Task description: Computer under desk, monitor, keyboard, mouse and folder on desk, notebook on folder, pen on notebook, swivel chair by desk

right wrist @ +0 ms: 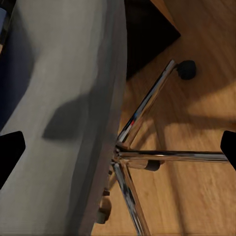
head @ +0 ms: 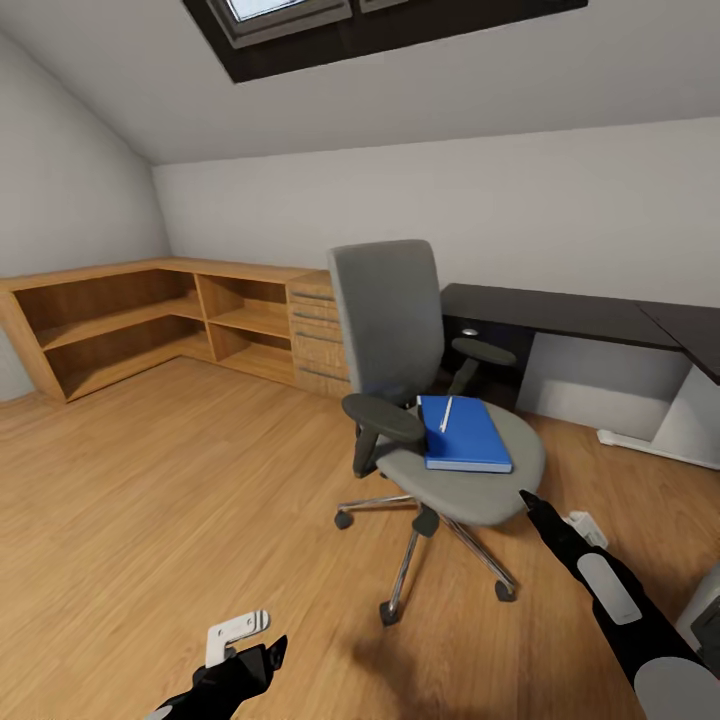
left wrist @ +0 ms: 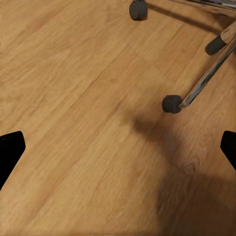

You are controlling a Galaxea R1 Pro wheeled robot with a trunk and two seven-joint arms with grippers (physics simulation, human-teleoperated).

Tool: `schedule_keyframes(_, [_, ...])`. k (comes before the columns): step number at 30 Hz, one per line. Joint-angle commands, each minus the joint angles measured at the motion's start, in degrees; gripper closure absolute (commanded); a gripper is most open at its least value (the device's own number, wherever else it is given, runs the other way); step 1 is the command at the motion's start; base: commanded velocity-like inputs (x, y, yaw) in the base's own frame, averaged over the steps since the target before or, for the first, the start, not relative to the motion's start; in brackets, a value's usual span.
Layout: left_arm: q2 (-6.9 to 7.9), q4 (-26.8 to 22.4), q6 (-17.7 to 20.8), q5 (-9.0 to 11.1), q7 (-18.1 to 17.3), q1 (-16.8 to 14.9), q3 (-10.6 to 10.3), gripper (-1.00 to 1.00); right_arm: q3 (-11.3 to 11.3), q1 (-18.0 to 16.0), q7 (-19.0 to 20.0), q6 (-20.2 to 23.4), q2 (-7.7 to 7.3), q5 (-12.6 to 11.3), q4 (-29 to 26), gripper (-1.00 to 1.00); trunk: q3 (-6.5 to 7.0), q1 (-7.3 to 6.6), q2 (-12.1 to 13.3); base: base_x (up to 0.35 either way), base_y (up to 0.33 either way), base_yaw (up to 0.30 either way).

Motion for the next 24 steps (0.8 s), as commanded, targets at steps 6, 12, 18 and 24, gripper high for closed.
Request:
schedule_keyframes(6, [0.01,-0.08,0.14,0.54,0.5,-0.01,-0.03,-1.0,0.03,0.03,0.04,0.35,0.03,-0.29,0.28,-1.0,-0.05,0.0,-0.01,-0.001,0.0,0.081])
schedule_keyframes(12, [0.01,-0.08,0.06,0.52,0.5,-0.01,-0.03,-1.0,0.11,0.03,0.12,0.34,0.1,-0.29,0.28,-1.0,-0.05,0.0,-0.01,0.153,0.0,0.183])
schedule_keyframes(18, [0.01,-0.08,0.05,0.52,0.5,-0.01,-0.04,-1.0,0.13,0.03,0.17,0.34,0.05,-0.24,0.3,-1.0,-0.05,0.0,-0.01,0.304,0.0,0.03])
schedule_keyframes(24, [0.01,-0.08,0.05,0.52,0.5,-0.01,-0.07,-1.0,0.13,0.03,0.29,0.31,0.1,-0.2,0.36,-1.0,-0.05,0.0,-0.01,0.32,0.0,0.002])
